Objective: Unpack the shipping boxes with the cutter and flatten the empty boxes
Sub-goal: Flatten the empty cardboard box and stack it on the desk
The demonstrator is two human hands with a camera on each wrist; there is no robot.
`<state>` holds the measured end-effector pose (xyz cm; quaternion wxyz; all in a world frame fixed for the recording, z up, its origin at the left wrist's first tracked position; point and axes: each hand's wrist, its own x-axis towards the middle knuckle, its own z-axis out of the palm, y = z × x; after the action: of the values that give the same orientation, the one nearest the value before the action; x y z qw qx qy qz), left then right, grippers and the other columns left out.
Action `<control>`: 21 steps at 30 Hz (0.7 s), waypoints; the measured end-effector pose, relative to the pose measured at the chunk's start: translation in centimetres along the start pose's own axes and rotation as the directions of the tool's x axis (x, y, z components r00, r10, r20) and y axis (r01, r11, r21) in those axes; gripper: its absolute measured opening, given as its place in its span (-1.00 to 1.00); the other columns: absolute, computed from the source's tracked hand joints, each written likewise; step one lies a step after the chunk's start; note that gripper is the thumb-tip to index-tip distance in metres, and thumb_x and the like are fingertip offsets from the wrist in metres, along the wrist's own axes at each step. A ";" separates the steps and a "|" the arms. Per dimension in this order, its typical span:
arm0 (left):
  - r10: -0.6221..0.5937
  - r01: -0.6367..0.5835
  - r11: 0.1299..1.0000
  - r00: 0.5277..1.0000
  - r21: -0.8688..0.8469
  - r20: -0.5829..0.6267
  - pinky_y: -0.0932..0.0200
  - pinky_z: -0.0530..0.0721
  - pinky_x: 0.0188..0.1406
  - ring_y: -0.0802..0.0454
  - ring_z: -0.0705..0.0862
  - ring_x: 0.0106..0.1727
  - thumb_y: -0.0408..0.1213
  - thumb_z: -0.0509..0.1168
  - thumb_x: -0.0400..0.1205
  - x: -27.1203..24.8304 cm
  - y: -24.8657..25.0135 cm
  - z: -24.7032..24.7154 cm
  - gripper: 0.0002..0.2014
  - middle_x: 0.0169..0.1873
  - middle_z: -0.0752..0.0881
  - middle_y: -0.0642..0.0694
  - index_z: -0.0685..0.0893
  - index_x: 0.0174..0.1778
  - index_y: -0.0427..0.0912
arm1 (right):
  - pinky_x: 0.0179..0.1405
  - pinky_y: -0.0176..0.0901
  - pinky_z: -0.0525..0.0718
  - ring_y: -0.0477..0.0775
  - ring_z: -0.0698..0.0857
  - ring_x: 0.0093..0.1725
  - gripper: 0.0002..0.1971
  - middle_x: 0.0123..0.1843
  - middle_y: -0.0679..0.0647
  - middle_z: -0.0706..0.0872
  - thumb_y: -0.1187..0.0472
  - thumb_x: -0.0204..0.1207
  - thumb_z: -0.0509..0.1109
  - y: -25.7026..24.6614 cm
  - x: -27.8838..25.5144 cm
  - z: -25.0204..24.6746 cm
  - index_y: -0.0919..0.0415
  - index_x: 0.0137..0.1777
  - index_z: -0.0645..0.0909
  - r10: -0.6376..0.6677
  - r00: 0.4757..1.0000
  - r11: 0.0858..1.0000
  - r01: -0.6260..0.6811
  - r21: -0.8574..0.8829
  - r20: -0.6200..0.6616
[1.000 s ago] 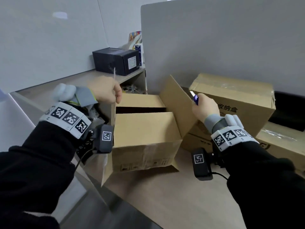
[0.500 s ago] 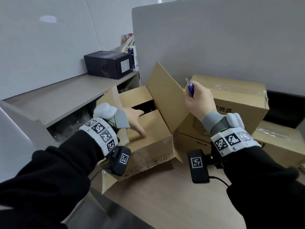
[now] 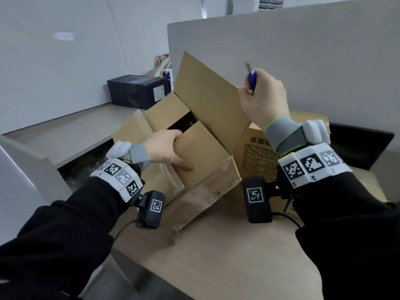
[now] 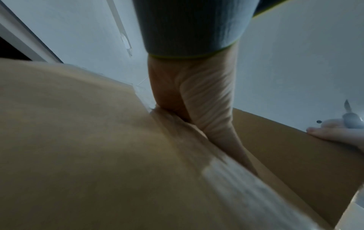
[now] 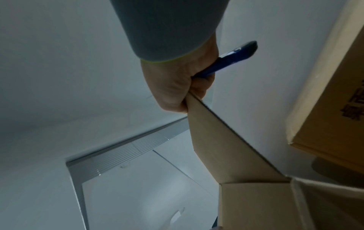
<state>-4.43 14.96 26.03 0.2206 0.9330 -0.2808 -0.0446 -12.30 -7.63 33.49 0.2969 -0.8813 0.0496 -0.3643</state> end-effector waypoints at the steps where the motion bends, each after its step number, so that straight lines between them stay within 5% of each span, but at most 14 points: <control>1: 0.007 -0.008 1.000 1.000 -0.020 -0.023 0.01 0.69 -0.12 0.11 0.69 -0.09 0.37 0.50 -0.14 0.0 0.2 0.0 -0.22 -0.14 0.73 0.06 0.62 -0.11 -0.03 | -0.26 -0.12 0.40 0.24 0.48 -0.22 -0.77 -0.27 0.14 0.55 0.28 0.53 0.19 -0.4 0.0 -0.3 0.07 -0.33 0.28 -0.011 1.000 1.000 0.011 -0.023 -0.002; 4: 0.002 -0.002 1.000 0.999 -0.008 -0.036 -0.01 0.69 -0.12 0.09 0.69 -0.11 0.30 0.60 -0.08 -0.1 0.9 -0.2 -0.28 -0.15 0.73 0.05 0.62 -0.14 -0.05 | -0.25 -0.14 0.38 0.28 0.49 -0.21 -0.83 -0.24 0.16 0.55 0.26 0.55 0.18 -1.3 -0.2 -0.6 0.12 -0.27 0.31 -0.030 1.000 0.996 0.030 -0.082 0.002; 9: -0.126 0.096 0.977 0.980 0.189 0.152 0.18 0.62 -0.17 0.12 0.65 -0.09 0.18 0.66 0.12 -0.4 2.0 -2.1 -0.35 -0.09 0.67 0.10 0.57 0.00 -0.01 | -0.24 -0.10 0.40 0.28 0.49 -0.20 -0.92 -0.21 0.15 0.54 0.26 0.57 0.17 -2.8 -0.7 -0.4 0.18 -0.15 0.34 -0.058 0.998 0.994 0.059 -0.087 0.016; 13: -0.140 0.070 0.934 0.974 0.350 0.180 0.22 0.51 -0.36 0.16 0.59 -0.23 0.25 0.61 0.16 -1.4 2.2 -3.2 -0.44 -0.23 0.62 0.10 0.51 -0.19 0.02 | -0.25 -0.10 0.40 0.27 0.50 -0.21 -0.73 -0.27 0.13 0.52 0.23 0.60 0.14 -3.9 -0.8 0.1 0.10 -0.34 0.23 -0.041 0.998 0.992 0.046 -0.121 0.041; 17: -0.033 0.018 0.976 0.997 0.215 0.066 0.27 0.46 -0.35 0.25 0.56 -0.23 0.18 0.65 0.15 -2.7 1.0 -2.8 -0.44 -0.20 0.63 0.14 0.54 -0.13 0.03 | -0.29 -0.11 0.33 0.26 0.47 -0.24 -0.61 -0.43 0.00 0.34 0.17 0.69 0.05 -4.9 -0.8 -0.4 0.08 -0.41 0.12 -0.055 0.998 0.973 0.063 -0.221 0.043; 21: 0.014 -0.013 0.998 1.000 0.055 -0.008 0.27 0.55 -0.20 0.18 0.61 -0.11 0.04 0.68 0.17 -4.0 -0.5 -2.3 -0.38 -0.09 0.64 0.14 0.50 0.00 0.00 | -0.25 -0.11 0.32 0.25 0.43 -0.21 -0.71 -0.34 0.11 0.43 0.17 0.70 0.04 -6.7 -0.8 -0.5 0.19 -0.29 0.29 -0.111 0.993 0.970 0.117 -0.215 0.036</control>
<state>-7.03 18.37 27.70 0.1962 0.9370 -0.2873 -0.0316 -14.09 -2.16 37.05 0.1780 -0.9141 0.0348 -0.3626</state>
